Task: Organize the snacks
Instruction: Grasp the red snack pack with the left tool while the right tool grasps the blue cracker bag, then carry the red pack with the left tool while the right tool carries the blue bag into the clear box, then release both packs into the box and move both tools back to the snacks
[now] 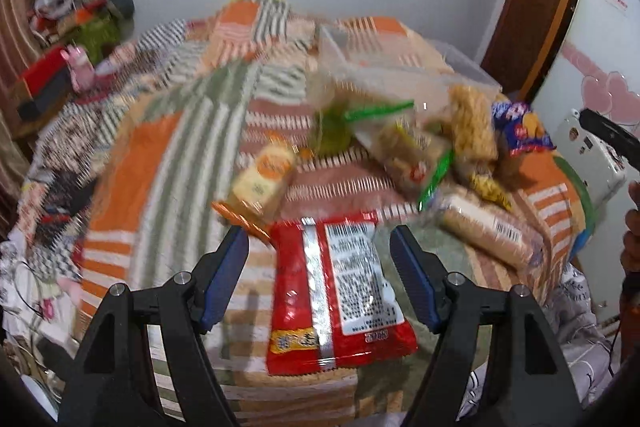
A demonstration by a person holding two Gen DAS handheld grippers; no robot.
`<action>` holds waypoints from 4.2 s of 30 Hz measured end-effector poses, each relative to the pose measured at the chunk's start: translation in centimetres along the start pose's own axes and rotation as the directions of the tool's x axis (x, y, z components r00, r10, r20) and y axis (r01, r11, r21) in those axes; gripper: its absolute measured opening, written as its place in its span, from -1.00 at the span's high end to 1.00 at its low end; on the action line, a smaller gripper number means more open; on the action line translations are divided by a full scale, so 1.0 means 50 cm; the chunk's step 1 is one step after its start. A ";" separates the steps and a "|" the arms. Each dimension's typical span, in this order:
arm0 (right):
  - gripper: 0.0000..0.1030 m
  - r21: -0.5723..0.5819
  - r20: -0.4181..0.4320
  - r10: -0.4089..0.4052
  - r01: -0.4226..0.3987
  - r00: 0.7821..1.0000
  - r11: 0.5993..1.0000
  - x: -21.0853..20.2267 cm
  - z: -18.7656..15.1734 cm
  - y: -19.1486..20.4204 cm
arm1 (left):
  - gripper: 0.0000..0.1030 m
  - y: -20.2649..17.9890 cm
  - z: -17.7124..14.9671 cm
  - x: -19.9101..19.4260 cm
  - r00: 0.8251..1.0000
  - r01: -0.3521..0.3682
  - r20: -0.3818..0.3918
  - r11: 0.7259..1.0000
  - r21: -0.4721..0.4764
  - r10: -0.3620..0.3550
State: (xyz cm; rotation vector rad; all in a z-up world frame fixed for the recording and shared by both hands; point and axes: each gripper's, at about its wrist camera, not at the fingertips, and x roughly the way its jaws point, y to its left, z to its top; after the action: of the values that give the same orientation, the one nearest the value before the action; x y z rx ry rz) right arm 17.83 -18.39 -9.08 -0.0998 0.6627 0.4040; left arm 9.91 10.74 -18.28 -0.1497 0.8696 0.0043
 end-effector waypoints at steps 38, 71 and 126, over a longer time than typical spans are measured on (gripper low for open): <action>-0.09 0.072 -0.130 0.102 -0.093 0.986 0.993 0.128 0.023 -0.052 | -0.30 -0.048 0.051 0.076 1.000 0.010 0.013 0.999 0.043 -0.011; -0.09 0.078 0.031 0.098 -0.100 0.995 0.992 0.190 0.149 -0.078 | -0.30 -0.128 0.362 0.173 0.981 0.042 0.189 0.999 0.028 -0.046; -0.25 -0.027 -0.063 0.071 -0.073 0.995 0.997 0.101 0.094 -0.058 | -0.73 -0.014 0.249 0.052 0.990 -0.049 0.136 0.998 0.038 0.043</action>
State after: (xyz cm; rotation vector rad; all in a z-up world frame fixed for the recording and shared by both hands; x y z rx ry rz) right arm 25.31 -18.36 -8.61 -0.1164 0.7231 0.4818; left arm 21.12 11.54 -12.25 -0.0893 0.7376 0.0388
